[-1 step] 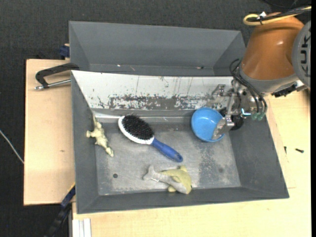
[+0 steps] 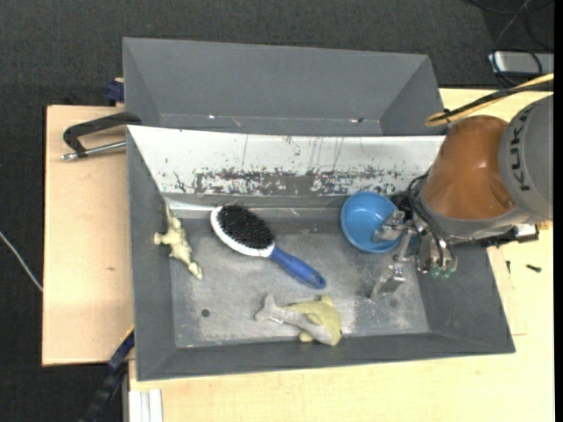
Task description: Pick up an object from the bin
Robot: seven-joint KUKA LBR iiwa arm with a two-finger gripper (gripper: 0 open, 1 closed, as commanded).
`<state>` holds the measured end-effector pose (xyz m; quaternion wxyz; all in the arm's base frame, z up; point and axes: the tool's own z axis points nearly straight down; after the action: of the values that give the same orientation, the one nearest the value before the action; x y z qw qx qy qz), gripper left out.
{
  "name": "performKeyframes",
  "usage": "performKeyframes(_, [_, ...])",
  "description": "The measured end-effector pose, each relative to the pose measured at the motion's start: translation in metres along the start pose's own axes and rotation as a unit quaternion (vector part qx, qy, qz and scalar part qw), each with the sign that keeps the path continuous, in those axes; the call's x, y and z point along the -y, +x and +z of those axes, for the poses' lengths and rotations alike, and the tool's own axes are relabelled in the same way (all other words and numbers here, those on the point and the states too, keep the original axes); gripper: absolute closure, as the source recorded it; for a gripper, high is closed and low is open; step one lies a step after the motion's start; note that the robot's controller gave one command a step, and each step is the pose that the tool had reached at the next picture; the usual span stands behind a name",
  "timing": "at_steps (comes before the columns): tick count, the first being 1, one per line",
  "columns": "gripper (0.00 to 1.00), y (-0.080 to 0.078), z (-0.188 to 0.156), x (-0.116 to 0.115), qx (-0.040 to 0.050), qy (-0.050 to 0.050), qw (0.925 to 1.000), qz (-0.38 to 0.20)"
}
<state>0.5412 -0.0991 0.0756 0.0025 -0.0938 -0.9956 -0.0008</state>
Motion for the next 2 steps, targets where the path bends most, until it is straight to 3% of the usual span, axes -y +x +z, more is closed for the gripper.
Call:
performKeyframes(1, [1.0, -0.004, -0.006, -0.003, 0.0057, -0.001, 1.0, -0.003])
performKeyframes(2, [1.0, 0.001, -0.011, -0.016, 0.014, 0.0, 0.9998, -0.015])
